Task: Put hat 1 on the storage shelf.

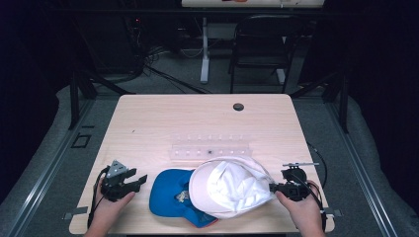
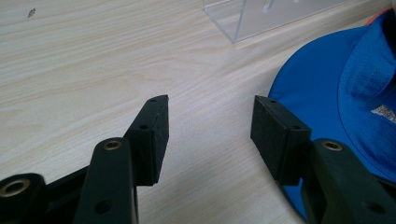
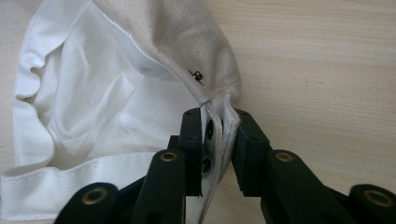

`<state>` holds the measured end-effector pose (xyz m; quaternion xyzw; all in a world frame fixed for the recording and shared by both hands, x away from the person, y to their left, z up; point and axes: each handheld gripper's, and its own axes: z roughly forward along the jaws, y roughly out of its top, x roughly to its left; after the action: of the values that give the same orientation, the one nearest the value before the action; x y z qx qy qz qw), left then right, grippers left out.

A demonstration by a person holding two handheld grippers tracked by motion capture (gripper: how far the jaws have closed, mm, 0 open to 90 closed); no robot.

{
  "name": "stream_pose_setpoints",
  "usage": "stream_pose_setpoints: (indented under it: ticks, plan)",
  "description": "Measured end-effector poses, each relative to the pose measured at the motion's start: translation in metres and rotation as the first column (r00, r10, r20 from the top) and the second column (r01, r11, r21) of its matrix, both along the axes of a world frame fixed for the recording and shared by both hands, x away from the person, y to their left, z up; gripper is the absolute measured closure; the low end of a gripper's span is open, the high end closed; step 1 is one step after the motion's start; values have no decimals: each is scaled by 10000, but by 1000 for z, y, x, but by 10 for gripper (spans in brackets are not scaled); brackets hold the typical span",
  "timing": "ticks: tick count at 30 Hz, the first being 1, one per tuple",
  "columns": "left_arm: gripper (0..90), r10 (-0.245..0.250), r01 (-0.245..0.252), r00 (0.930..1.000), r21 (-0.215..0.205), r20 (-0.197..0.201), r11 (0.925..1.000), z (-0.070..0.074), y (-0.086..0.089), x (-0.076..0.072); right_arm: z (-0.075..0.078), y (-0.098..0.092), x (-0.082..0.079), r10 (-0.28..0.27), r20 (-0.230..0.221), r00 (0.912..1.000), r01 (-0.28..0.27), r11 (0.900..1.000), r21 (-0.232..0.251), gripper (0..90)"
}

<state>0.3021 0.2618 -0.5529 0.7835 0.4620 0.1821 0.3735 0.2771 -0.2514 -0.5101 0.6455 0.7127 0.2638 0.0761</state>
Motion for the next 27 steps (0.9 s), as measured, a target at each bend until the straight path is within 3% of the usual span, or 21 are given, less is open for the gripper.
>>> stream_pose_setpoints:
  ticks: [5, 11, 21, 22, 27]
  plan:
    - [473, -18, 18, 10000, -7, -16, 10000, 0, 0, 0, 1, 2, 1, 77, 20, 10000, -77, 10000, -14, 784]
    - [473, -7, 7, 10000, -44, 20, 10000, 0, 0, 1, 8, 7, 5, 373, -185, 9991, -381, 9983, -433, 791]
    - [474, -18, 17, 10000, -48, -4, 10000, -1, 0, 1, 28, 17, 18, 841, -1154, 9898, -970, 9891, -1110, 807]
    - [474, -32, 32, 10000, -22, -38, 10000, -1, 0, 1, 31, 19, 21, 930, -1358, 9864, -1115, 9845, -1355, 807]
    - [474, -63, 63, 10000, -19, -55, 10000, -1, -1, 1, 38, 25, 27, 1012, -1879, 9770, -1341, 9761, -1712, 808]
